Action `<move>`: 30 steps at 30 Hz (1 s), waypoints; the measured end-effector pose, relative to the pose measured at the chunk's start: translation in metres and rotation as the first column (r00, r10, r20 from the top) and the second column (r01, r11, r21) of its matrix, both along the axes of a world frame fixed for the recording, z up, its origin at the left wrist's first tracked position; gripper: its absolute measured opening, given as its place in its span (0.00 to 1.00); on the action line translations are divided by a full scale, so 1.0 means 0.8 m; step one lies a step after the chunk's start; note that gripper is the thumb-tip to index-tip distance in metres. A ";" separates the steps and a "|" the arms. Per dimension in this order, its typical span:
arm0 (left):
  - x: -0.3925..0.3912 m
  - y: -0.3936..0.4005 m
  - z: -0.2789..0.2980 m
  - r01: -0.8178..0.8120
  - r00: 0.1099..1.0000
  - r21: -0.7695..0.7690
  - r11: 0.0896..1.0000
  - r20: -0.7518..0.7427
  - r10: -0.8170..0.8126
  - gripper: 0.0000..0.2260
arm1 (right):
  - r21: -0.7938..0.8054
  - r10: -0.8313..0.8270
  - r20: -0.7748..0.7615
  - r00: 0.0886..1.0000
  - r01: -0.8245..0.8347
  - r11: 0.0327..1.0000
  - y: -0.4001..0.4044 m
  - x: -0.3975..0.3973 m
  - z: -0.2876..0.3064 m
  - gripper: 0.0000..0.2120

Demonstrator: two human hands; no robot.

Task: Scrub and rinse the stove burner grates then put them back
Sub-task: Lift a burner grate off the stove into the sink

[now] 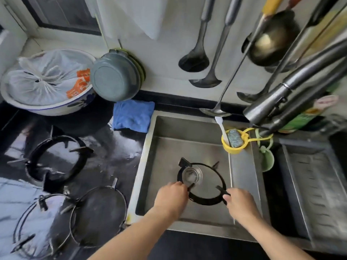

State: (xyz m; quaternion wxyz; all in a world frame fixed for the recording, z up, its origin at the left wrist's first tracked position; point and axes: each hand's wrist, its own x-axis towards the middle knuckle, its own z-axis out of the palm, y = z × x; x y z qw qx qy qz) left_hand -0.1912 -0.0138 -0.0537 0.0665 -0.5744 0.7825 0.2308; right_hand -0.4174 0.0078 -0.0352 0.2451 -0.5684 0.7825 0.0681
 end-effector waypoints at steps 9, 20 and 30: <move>-0.040 -0.048 -0.090 -0.097 0.979 0.182 0.978 0.193 0.062 0.13 | 0.037 -0.035 0.007 0.999 0.035 0.999 -0.046 -0.016 -0.105 0.15; -0.036 -0.051 -0.171 -0.121 0.934 0.252 0.960 0.355 0.024 0.12 | 0.221 -0.003 -0.012 1.000 0.006 0.975 -0.072 -0.010 -0.210 0.07; -0.012 -0.037 -0.042 -0.526 0.781 0.578 0.624 0.038 0.623 0.08 | 0.395 -0.570 0.604 0.557 0.412 0.821 -0.056 -0.053 -0.085 0.07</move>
